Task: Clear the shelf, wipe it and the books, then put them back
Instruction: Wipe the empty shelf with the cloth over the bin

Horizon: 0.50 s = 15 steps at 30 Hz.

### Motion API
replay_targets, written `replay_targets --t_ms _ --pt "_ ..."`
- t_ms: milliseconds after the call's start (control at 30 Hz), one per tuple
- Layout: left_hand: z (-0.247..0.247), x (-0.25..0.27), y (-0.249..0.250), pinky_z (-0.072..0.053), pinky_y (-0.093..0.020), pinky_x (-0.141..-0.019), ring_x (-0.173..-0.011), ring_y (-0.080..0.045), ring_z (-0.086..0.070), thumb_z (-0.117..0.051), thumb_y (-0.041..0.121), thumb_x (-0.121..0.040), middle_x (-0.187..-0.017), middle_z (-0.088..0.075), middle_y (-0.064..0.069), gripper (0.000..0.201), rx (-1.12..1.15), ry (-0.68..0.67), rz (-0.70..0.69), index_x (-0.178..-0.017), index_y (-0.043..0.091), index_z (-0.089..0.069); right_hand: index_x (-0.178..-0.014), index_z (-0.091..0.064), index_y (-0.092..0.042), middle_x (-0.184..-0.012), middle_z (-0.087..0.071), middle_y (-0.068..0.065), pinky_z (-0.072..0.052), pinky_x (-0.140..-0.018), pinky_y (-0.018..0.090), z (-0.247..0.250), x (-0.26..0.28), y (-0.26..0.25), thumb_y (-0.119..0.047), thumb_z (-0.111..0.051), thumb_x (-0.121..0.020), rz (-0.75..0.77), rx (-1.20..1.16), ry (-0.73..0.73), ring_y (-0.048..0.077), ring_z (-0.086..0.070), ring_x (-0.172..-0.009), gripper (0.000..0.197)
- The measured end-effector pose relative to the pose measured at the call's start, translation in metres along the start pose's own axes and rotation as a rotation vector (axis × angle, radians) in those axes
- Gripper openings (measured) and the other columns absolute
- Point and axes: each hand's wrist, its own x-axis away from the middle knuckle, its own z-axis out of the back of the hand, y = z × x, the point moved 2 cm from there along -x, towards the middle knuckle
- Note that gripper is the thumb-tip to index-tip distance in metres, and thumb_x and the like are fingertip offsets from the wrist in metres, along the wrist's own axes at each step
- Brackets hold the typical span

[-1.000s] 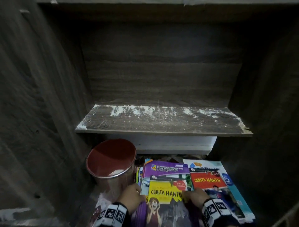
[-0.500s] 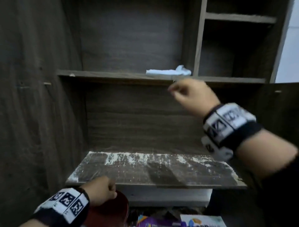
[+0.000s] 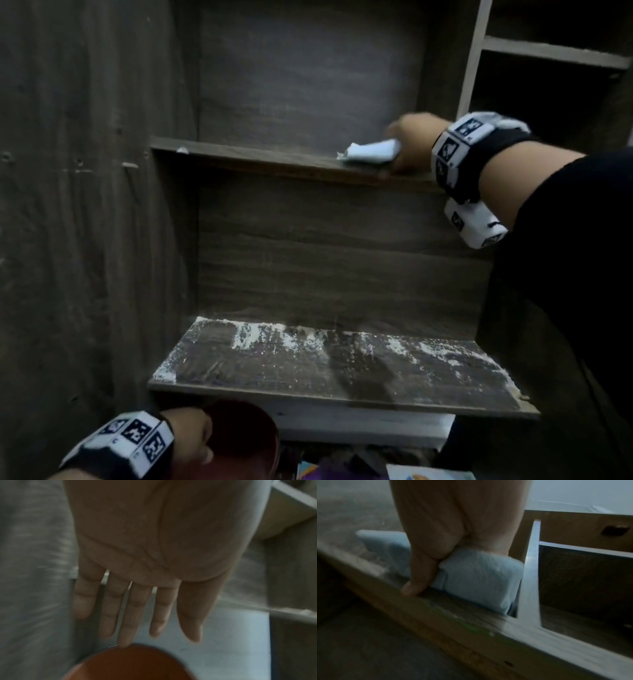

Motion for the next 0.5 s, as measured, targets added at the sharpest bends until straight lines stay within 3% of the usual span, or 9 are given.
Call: replay_targets --t_ms 133,233,300,367,433,500 --pt "-0.027 -0.019 -0.028 -0.041 -0.018 -0.092 -0.119 -0.012 -0.056 -0.055 0.039 -0.089 -0.132 -0.057 0.002 0.044 0.061 0.053 0.035 -0.129 0.021 -0.054 -0.111 -0.055 -0.007 -0.11 -0.061 0.01 -0.036 -0.075 0.028 0.017 0.023 -0.03 -0.035 -0.06 -0.091 0.124 -0.392 0.363 0.025 -0.055 -0.1 0.035" --pt "-0.051 -0.029 -0.043 -0.036 -0.017 -0.099 -0.128 -0.013 -0.049 -0.054 0.042 -0.09 -0.142 -0.048 -0.001 0.066 0.202 0.138 0.069 -0.145 0.017 -0.027 -0.087 -0.051 -0.022 -0.089 -0.058 -0.004 -0.041 -0.074 0.026 0.006 0.051 -0.065 -0.035 -0.062 -0.087 0.229 -0.738 0.469 0.009 -0.051 -0.086 0.017" --pt "-0.068 -0.034 -0.053 -0.034 -0.016 -0.102 -0.13 -0.013 -0.047 -0.053 0.043 -0.091 -0.145 -0.045 -0.004 0.081 0.308 0.177 0.082 -0.149 0.012 -0.004 -0.092 -0.059 -0.017 -0.096 -0.066 0.003 -0.05 -0.083 0.033 -0.025 0.066 -0.074 -0.032 -0.071 -0.08 0.185 -0.979 0.321 0.015 -0.061 -0.091 0.023" --pt "-0.085 -0.038 -0.063 -0.029 -0.015 -0.106 -0.136 -0.013 -0.041 -0.05 0.042 -0.094 -0.152 -0.035 -0.008 0.087 0.385 0.167 0.118 -0.148 0.006 0.007 -0.101 -0.064 -0.008 -0.102 -0.07 0.011 -0.053 -0.087 0.045 -0.073 0.085 -0.065 -0.024 -0.075 -0.079 0.075 -1.105 0.072 0.025 -0.066 -0.095 0.03" --pt "-0.097 -0.04 -0.069 -0.023 -0.016 -0.11 -0.141 -0.017 -0.033 -0.052 0.037 -0.095 -0.156 -0.023 -0.014 0.086 0.447 0.172 0.136 -0.148 -0.001 0.003 -0.099 -0.065 -0.009 -0.099 -0.071 0.012 -0.053 -0.086 0.048 -0.127 0.11 -0.039 -0.019 -0.074 -0.081 -0.081 -1.053 -0.072 0.029 -0.067 -0.094 0.022" --pt "-0.113 -0.044 -0.076 -0.013 -0.009 -0.11 -0.144 -0.022 -0.027 -0.05 0.029 -0.099 -0.156 -0.02 -0.021 0.076 0.476 0.168 0.156 -0.148 -0.006 -0.003 -0.091 -0.062 -0.014 -0.092 -0.069 0.009 -0.051 -0.076 0.04 -0.17 0.14 0.002 -0.023 -0.073 -0.082 -0.274 -0.941 -0.089 0.029 -0.065 -0.09 0.016"
